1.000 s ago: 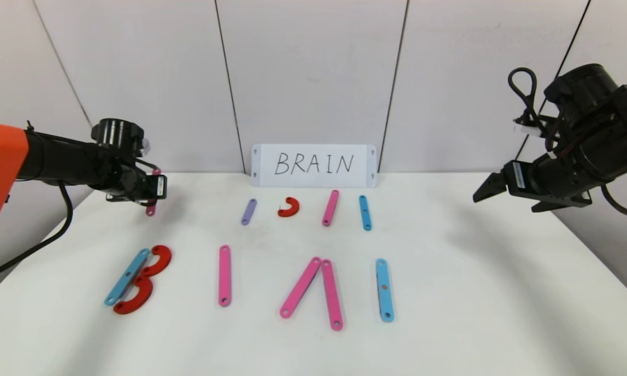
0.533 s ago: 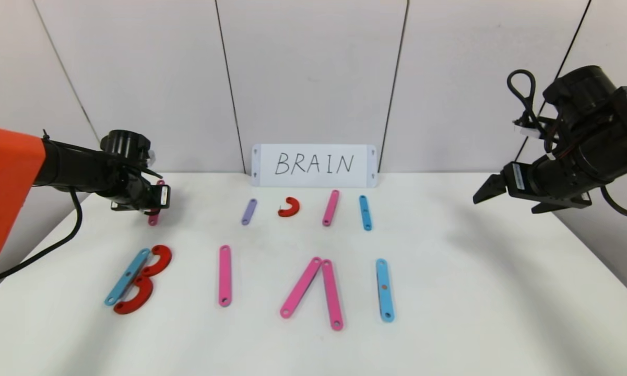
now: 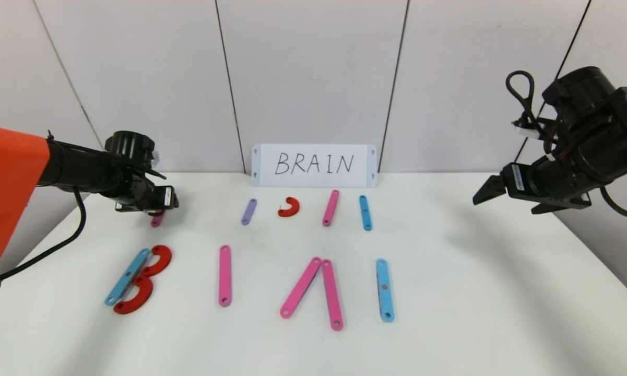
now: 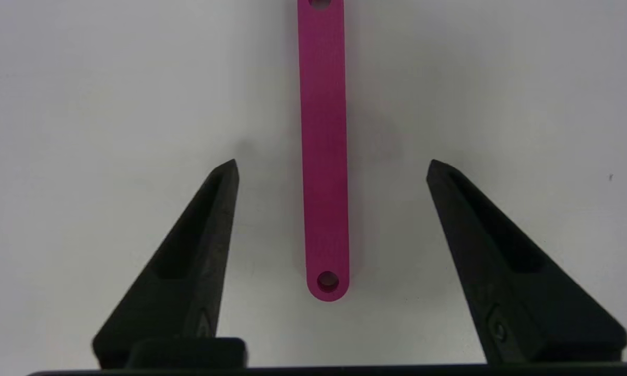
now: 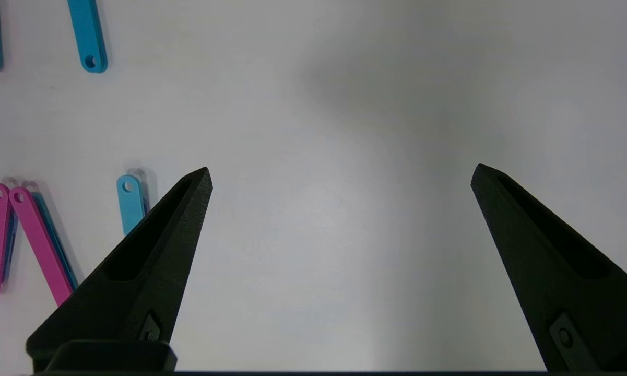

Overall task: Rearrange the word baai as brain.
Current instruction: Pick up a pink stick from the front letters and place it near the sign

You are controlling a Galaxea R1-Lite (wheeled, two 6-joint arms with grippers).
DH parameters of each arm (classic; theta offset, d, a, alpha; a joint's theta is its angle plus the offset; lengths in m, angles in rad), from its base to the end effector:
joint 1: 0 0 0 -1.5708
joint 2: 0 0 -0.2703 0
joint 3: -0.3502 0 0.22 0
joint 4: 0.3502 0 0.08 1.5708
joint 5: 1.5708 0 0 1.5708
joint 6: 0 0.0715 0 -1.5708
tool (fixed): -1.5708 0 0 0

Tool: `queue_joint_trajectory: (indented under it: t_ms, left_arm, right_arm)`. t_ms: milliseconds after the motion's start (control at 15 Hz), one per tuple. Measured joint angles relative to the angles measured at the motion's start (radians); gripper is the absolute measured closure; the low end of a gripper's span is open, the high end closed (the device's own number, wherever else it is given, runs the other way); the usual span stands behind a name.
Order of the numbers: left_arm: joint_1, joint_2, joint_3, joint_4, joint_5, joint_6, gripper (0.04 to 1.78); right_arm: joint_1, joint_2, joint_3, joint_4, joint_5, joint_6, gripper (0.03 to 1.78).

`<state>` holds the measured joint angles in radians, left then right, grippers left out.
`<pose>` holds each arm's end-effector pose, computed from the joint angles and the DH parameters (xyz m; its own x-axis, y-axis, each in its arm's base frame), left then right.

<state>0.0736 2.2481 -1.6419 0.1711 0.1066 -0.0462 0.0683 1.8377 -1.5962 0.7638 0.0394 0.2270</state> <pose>0.4880 0.0436 0.0490 0.6990 0.1582 -0.6974 -0.1809 0.9826 0.0416 0.3701 0.0281 0.1567 0.5315 0.0758 -0.8437 0.1026 0.9829 0.1530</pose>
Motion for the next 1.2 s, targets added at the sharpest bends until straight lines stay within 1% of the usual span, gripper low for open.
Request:
queue_joint_trajectory:
  t_ms: [67, 200, 333, 467, 600, 733, 1067, 1200]
  left_arm:
    - [-0.008, -0.008, 0.0, 0.018, -0.004, -0.017, 0.37]
    - [-0.037, -0.037, -0.001, 0.074, -0.02, -0.071, 0.18]
    - [-0.077, -0.082, 0.005, 0.143, -0.049, -0.12, 0.09]
    - [-0.131, -0.133, 0.019, 0.253, -0.067, -0.186, 0.08]
    - [-0.19, -0.188, 0.039, 0.344, -0.068, -0.25, 0.08]
    - [-0.255, -0.241, 0.078, 0.396, -0.061, -0.323, 0.08]
    - [-0.386, -0.355, 0.219, 0.41, -0.057, -0.374, 0.08]
    - [-0.417, -0.371, 0.256, 0.411, -0.055, -0.401, 0.08]
  right_arm:
    - [0.0, 0.0, 0.001, 0.0, 0.0, 0.0, 0.07]
    - [0.001, 0.0, 0.001, 0.0, 0.0, 0.0, 0.07]
    - [0.002, 0.0, 0.001, -0.001, -0.005, 0.0, 0.07]
    - [0.002, 0.0, 0.001, -0.002, -0.029, 0.0, 0.07]
    - [0.005, -0.001, 0.001, -0.001, -0.032, 0.0, 0.07]
    - [0.007, -0.003, 0.001, -0.001, -0.031, 0.0, 0.07]
    - [0.008, -0.01, 0.001, -0.001, -0.03, 0.001, 0.07]
    - [0.007, -0.011, 0.001, -0.001, -0.031, 0.002, 0.07]
